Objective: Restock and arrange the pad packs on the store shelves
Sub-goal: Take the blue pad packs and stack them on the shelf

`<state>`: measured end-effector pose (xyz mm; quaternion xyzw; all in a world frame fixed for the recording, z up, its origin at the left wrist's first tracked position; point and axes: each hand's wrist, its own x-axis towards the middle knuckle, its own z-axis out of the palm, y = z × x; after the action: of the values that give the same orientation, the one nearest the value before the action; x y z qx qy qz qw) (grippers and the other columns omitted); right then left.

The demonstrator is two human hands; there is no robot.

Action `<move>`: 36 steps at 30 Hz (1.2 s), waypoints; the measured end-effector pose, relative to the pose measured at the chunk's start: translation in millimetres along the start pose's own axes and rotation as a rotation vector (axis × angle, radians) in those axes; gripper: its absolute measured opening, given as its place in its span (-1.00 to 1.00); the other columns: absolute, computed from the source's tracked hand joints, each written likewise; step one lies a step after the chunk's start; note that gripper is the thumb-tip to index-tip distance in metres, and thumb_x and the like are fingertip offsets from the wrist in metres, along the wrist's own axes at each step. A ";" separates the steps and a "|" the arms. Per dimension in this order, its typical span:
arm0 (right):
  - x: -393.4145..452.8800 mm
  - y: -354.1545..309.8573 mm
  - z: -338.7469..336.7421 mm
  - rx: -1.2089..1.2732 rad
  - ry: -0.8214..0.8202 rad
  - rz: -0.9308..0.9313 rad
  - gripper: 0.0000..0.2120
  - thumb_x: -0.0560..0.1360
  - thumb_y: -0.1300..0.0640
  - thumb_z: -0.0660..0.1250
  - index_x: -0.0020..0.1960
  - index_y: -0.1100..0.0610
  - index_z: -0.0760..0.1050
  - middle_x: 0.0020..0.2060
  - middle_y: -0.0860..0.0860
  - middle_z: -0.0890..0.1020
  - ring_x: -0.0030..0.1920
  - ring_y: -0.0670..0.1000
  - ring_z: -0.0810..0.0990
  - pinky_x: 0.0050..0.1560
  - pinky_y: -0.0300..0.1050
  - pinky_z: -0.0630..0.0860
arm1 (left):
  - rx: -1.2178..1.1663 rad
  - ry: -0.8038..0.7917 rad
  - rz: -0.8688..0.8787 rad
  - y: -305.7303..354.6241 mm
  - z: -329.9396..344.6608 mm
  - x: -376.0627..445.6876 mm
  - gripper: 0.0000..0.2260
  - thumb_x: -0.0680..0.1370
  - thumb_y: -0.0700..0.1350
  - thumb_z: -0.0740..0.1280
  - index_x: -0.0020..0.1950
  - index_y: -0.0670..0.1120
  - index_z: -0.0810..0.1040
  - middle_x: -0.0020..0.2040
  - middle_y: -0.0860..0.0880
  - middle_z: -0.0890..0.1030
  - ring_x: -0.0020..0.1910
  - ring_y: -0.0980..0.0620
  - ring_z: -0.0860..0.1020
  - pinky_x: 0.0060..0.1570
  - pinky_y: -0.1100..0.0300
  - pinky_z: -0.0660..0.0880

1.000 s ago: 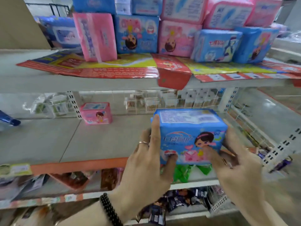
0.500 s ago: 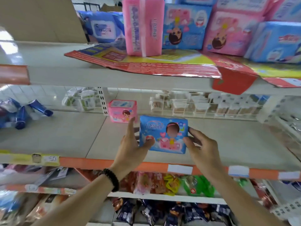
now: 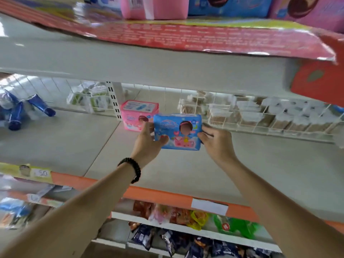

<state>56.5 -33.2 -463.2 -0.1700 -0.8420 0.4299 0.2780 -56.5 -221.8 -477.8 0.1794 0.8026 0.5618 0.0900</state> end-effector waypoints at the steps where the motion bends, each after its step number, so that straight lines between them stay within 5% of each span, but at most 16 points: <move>1: 4.8 4.9 0.2 -0.047 -0.003 -0.029 -0.73 0.52 0.34 0.39 0.22 0.32 0.59 0.23 0.03 0.62 0.28 -0.10 0.49 0.26 -0.35 0.45 | -0.003 0.015 0.005 -2.3 5.1 4.1 -0.66 0.51 -0.16 0.47 0.16 0.04 0.39 0.17 0.03 0.61 0.08 -0.01 0.65 0.04 -0.08 0.63; 3: 13.8 15.8 0.9 -0.106 -0.002 -0.058 -0.71 0.52 0.31 0.41 0.24 0.31 0.58 0.30 0.13 0.56 0.32 -0.12 0.40 0.25 -0.41 0.37 | 0.006 0.050 0.031 -7.7 15.6 10.7 -0.65 0.47 -0.15 0.48 0.11 0.07 0.38 0.14 0.02 0.62 0.08 -0.01 0.64 0.05 -0.14 0.62; 5: 22.8 30.3 4.8 -0.065 -0.004 -0.002 -0.69 0.51 0.28 0.43 0.25 0.29 0.58 0.29 0.13 0.57 0.34 -0.03 0.47 0.34 -0.05 0.48 | 0.033 0.081 0.059 -11.6 24.2 18.6 -0.64 0.43 -0.11 0.48 0.10 0.10 0.37 0.13 0.01 0.63 0.10 0.00 0.63 0.06 -0.11 0.61; 7: 26.2 41.1 9.8 -0.003 0.015 0.079 -0.69 0.50 0.25 0.45 0.24 0.27 0.59 0.25 0.12 0.61 0.29 0.06 0.57 0.23 0.17 0.56 | 0.069 0.076 0.073 -12.2 30.0 24.2 -0.62 0.46 -0.16 0.48 0.17 0.04 0.38 0.14 -0.01 0.64 0.13 0.00 0.61 0.07 -0.02 0.60; 12: 29.6 60.9 21.6 -0.008 0.093 0.113 -0.67 0.43 -0.04 0.48 0.13 0.10 0.59 -0.07 0.17 0.71 0.02 0.03 0.68 -0.13 0.35 0.60 | 0.240 0.022 0.104 -24.2 38.2 34.3 -0.67 0.54 -0.15 0.45 0.24 -0.16 0.45 0.19 -0.07 0.60 0.12 -0.01 0.54 0.01 0.19 0.45; 14: 31.0 63.5 26.5 -0.040 0.096 0.158 -0.71 0.45 0.04 0.51 0.09 0.19 0.63 -0.07 0.19 0.71 -0.16 0.06 0.70 -0.14 0.33 0.60 | 0.290 0.027 0.102 -30.7 40.3 38.3 -0.69 0.56 -0.14 0.44 0.24 -0.16 0.46 0.20 -0.10 0.60 0.13 -0.05 0.56 -0.02 0.17 0.47; 18: 39.0 59.5 34.7 -0.034 0.101 0.268 -0.76 0.48 0.08 0.50 0.10 0.16 0.66 -0.14 0.12 0.75 -0.15 0.03 0.71 -0.12 0.25 0.64 | 0.373 0.073 0.081 -30.7 44.1 58.6 -0.73 0.59 -0.08 0.38 0.25 -0.10 0.47 0.10 -0.14 0.60 0.03 -0.12 0.60 -0.01 -0.04 0.61; 24: 62.8 50.5 45.9 -0.121 0.052 0.298 -0.78 0.48 0.08 0.48 0.08 0.15 0.67 -0.22 0.15 0.73 -0.17 0.13 0.71 -0.12 0.22 0.65 | 0.427 0.104 -0.004 -29.9 49.9 82.0 -0.75 0.63 -0.12 0.33 0.21 -0.25 0.47 0.13 -0.22 0.56 0.09 -0.19 0.57 0.03 -0.02 0.56; 27: 68.4 46.7 47.7 -0.173 0.043 0.316 -0.76 0.52 0.09 0.45 0.11 0.19 0.68 -0.32 0.04 0.63 -0.25 0.08 0.66 -0.15 -0.03 0.61 | 0.451 0.081 0.024 -36.2 45.1 90.5 -0.75 0.61 -0.12 0.35 0.19 -0.26 0.51 0.08 -0.20 0.59 0.04 -0.16 0.59 -0.03 0.02 0.58; 31: 65.1 43.4 44.5 -0.256 -0.014 0.303 -0.72 0.55 0.07 0.42 0.20 0.17 0.64 -0.09 0.17 0.73 -0.14 0.04 0.64 -0.18 -0.22 0.35 | 0.488 0.070 0.066 -38.1 38.7 93.5 -0.78 0.61 -0.12 0.35 0.16 -0.25 0.55 0.02 -0.18 0.61 -0.05 -0.11 0.55 -0.11 0.07 0.53; 36: 47.5 24.5 38.9 -0.353 -0.123 0.276 -0.49 0.55 -0.02 0.39 0.44 0.14 0.44 0.29 0.16 0.60 0.29 0.19 0.56 0.18 -0.02 0.48 | 0.504 0.039 0.041 -27.3 26.8 67.7 -0.83 0.61 -0.12 0.29 -0.07 -0.23 0.48 -0.07 -0.21 0.56 -0.16 -0.11 0.49 -0.21 0.11 0.39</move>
<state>-3.6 -18.6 -486.4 -0.3031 -0.8882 0.3195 0.1306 -114.5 -180.5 -508.9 0.2015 0.9151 0.3489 0.0154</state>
